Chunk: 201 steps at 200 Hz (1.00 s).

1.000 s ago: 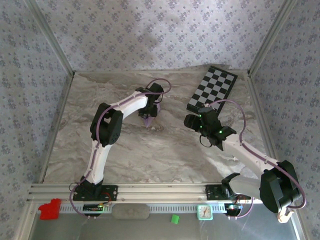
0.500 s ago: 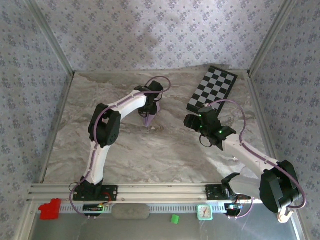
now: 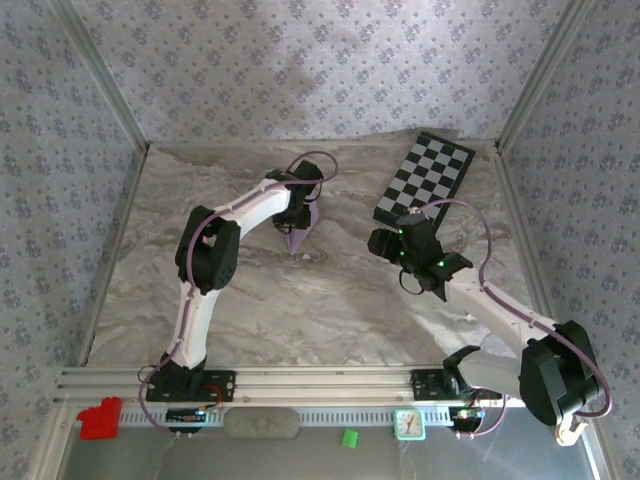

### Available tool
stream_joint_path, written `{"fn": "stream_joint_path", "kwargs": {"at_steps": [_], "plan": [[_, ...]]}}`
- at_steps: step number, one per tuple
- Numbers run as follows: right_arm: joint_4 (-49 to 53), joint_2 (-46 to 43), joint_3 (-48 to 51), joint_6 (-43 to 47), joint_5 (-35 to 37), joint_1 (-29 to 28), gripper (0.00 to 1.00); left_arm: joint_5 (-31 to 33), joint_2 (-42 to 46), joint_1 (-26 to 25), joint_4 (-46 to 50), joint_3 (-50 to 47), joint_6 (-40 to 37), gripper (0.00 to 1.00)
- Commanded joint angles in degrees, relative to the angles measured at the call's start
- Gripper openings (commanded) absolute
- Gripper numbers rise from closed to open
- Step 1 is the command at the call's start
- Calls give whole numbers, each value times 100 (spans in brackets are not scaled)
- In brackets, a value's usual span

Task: Fold a paper plane with a square sheet of paper (pick it up from the middle)
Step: Move a paper plane to the center of the table.

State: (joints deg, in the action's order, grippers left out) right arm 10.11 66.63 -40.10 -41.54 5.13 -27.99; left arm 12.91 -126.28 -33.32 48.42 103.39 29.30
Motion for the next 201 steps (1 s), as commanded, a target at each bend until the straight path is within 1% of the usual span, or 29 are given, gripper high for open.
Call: {"fn": "stream_joint_path", "kwargs": {"at_steps": [1, 33, 102, 153, 201], "plan": [[-6, 7, 37, -76, -15, 37, 73, -112, -166, 36, 202, 227, -107, 42], [16, -1, 45, -75, -18, 36, 73, -235, -232, 36, 178, 258, -115, 45], [24, -1, 53, -88, -3, 40, 73, -296, -394, 47, 278, 260, -56, 45], [45, -1, 57, -88, 0, 51, 73, -475, -437, 116, 204, 119, 223, 46], [41, -5, 55, -89, -4, 51, 73, -769, -449, 230, 47, -82, 450, 46]]}}
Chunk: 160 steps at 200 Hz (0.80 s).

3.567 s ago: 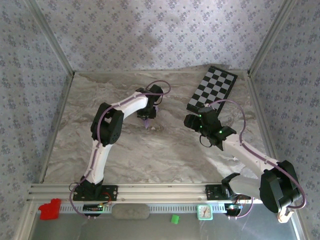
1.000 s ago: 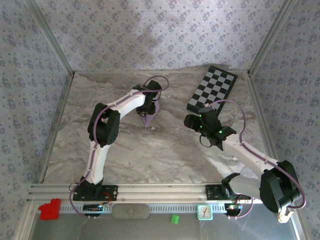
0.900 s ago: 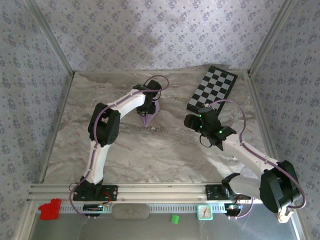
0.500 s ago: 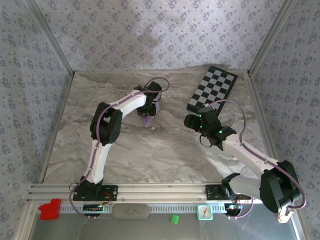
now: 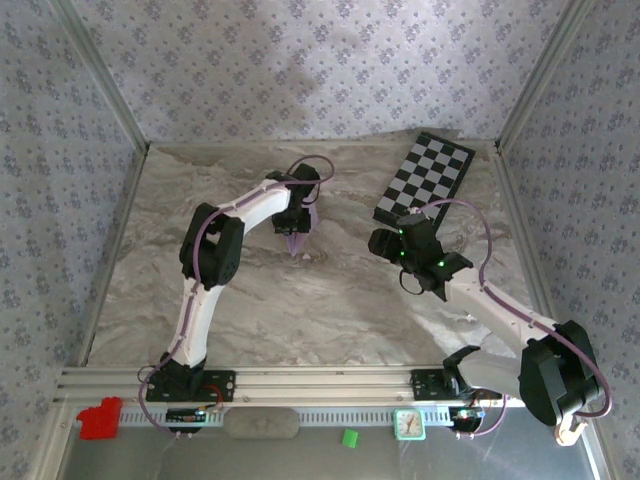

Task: Fold a paper plane with a square sheet of paper (pick it up from the middle)
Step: Move a paper plane to the center of the table.

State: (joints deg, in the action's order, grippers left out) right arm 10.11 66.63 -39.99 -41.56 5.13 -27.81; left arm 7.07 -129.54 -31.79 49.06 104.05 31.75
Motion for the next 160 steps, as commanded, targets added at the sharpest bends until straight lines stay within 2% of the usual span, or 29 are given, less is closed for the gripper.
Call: {"fn": "stream_joint_path", "kwargs": {"at_steps": [1, 64, 160], "plan": [[42, -8, 48, -84, -3, 32, 73, -182, -124, 77, -18, -148, 212, 46], [53, -10, 48, -81, -4, 32, 73, -293, -36, 103, -2, -50, 271, 48], [409, -86, -170, 57, 160, 122, 76, -89, 1431, 103, -214, -239, 378, 57]]}}
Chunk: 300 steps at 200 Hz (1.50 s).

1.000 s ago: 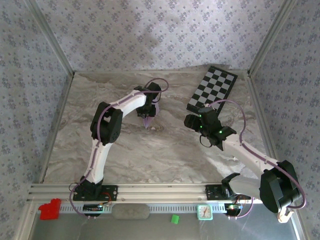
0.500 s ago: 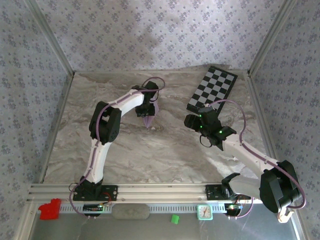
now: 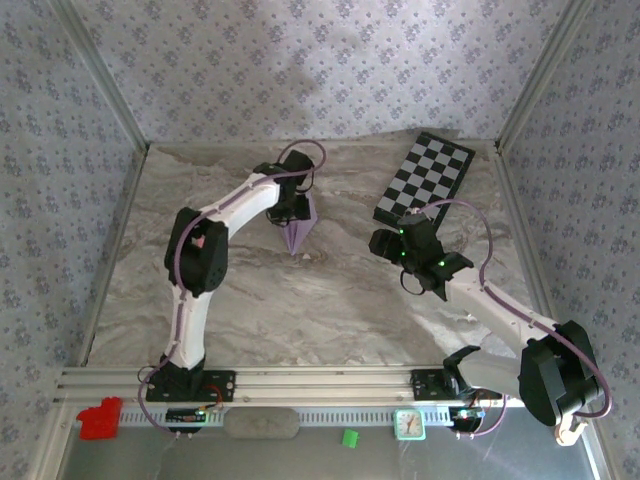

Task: Fold a paper plane with a square sheet of paper (pick it up from the middle)
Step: Move a paper plane to the center of the table, then reset both arms

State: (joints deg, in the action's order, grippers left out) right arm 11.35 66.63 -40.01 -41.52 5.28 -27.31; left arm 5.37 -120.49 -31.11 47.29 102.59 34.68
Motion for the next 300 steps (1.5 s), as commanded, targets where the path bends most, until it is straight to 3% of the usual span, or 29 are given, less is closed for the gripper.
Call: {"fn": "stream_joint_path", "kwargs": {"at_steps": [1, 38, 59, 93, 128, 173, 216, 253, 300], "plan": [[286, -92, -175, 59, 147, 78, 77, 89, 539, 35, -36, -91, 84, 57], [607, -201, -567, 503, 333, 227, 83, 620, 1432, 96, -205, -328, -49, 66], [790, -245, -887, 1181, 667, 317, 99, 1309, 2249, 179, -644, -929, -247, 82], [518, -432, -1082, 2172, 1359, 557, 100, 2195, 3683, 491, -1777, -2465, -793, 100], [-128, -728, -684, 2689, 1872, 976, 100, 2260, 5015, 1371, -3068, -4367, -971, 100], [-1117, -1178, 507, 3077, 2192, 1624, 100, 2316, 6329, 2351, -5663, -7026, -1642, 100], [-2462, -1149, 1703, 3188, 2120, 2103, 100, 1943, 6027, 2740, -7198, -8070, -2243, 100], [-4053, -428, 2353, 3831, 1718, 2199, 100, 986, 5366, 2834, -8629, -8571, -2972, 100], [-5519, 530, 2447, 4427, 795, 2364, 100, -287, 4683, 3338, -9691, -8770, -3049, 100]]}}
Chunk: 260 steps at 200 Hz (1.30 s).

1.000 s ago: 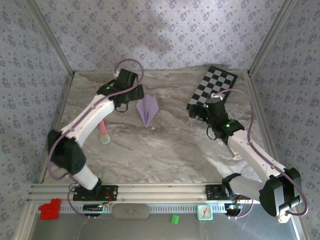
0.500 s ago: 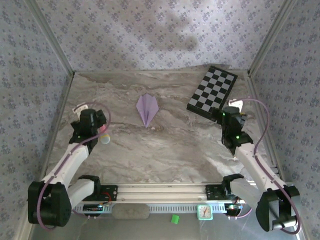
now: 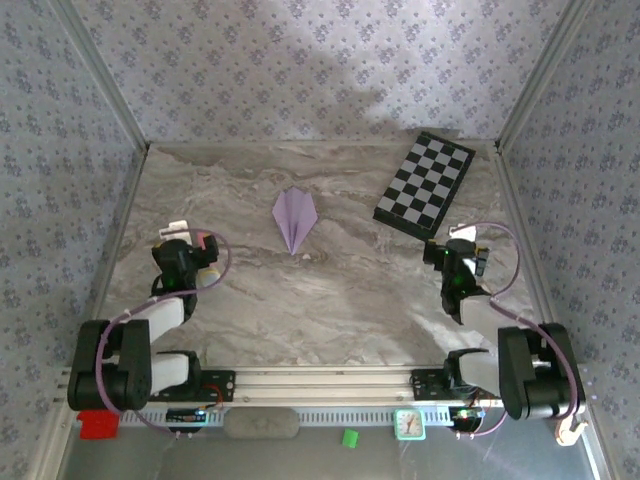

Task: Fold a paper plane with a square sheet of paper (pick it up from the middle)
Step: Reset both arms

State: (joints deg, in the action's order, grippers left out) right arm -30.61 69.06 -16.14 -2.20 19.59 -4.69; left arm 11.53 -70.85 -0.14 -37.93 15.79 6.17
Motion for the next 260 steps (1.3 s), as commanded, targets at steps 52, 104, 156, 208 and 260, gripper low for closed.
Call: {"fn": "stream_joint_path", "kwargs": {"at_steps": [52, 104, 156, 208, 260], "plan": [[-2497, 1425, 32, 626, -1459, 363, 100, -1342, -1141, 453, -1670, 95, -192, 100], [-2408, 1807, -192, 515, -1411, 435, 100, -1270, -1646, 447, -1402, 455, -151, 100], [-1782, 1831, -560, 264, -1056, 520, 100, -600, -1702, 63, -842, 794, -398, 100], [-1781, 1831, -558, 264, -1063, 519, 100, -608, -1696, 56, -856, 785, -407, 100], [-1782, 1838, -557, 263, -1062, 521, 100, -614, -1719, 64, -795, 826, -399, 100]]}}
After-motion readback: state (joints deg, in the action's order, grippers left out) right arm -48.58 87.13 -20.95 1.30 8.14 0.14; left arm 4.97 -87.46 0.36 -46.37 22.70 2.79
